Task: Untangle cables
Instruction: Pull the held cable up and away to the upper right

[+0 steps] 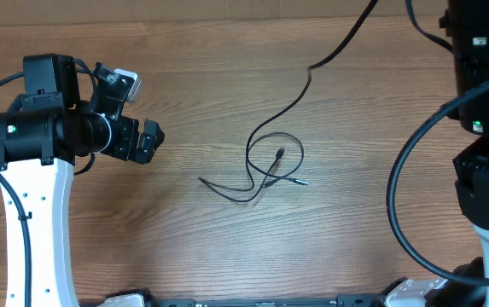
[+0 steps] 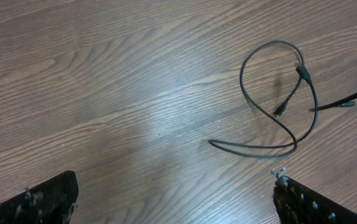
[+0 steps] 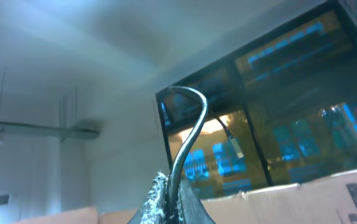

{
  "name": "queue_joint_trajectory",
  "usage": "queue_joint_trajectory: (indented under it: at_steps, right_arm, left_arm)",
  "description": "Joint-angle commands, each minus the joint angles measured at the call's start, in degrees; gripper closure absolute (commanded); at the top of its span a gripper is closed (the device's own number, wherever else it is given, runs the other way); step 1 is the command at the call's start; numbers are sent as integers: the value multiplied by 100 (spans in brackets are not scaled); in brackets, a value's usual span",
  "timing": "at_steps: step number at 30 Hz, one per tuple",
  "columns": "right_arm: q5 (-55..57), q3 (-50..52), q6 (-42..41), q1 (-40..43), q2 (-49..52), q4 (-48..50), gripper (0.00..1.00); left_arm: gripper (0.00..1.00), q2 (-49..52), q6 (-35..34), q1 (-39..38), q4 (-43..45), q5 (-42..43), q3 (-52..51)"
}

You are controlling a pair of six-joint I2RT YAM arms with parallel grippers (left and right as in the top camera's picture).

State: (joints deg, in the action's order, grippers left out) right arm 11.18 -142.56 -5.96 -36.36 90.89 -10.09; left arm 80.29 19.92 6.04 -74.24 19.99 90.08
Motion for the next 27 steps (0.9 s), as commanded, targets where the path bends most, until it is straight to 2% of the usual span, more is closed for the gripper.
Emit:
queue_joint_trajectory:
  at_steps: [1,8,23,27]
  right_arm:
    - [269,-114,-9,17,-26,153,96]
    - [787,-111,-610,17,109,-107,96]
    - [1534,-109,-621,170,1294,-372,96]
    - [1530,-109,-1014,236,1508,-372,96]
  left_arm:
    - [1,-4,68,28,-11,81,48]
    - [0,-4,68,28,-11,83,48]
    - [0,-4,68,28,-11,83,48]
    - [0,-4,68,28,-11,81,48]
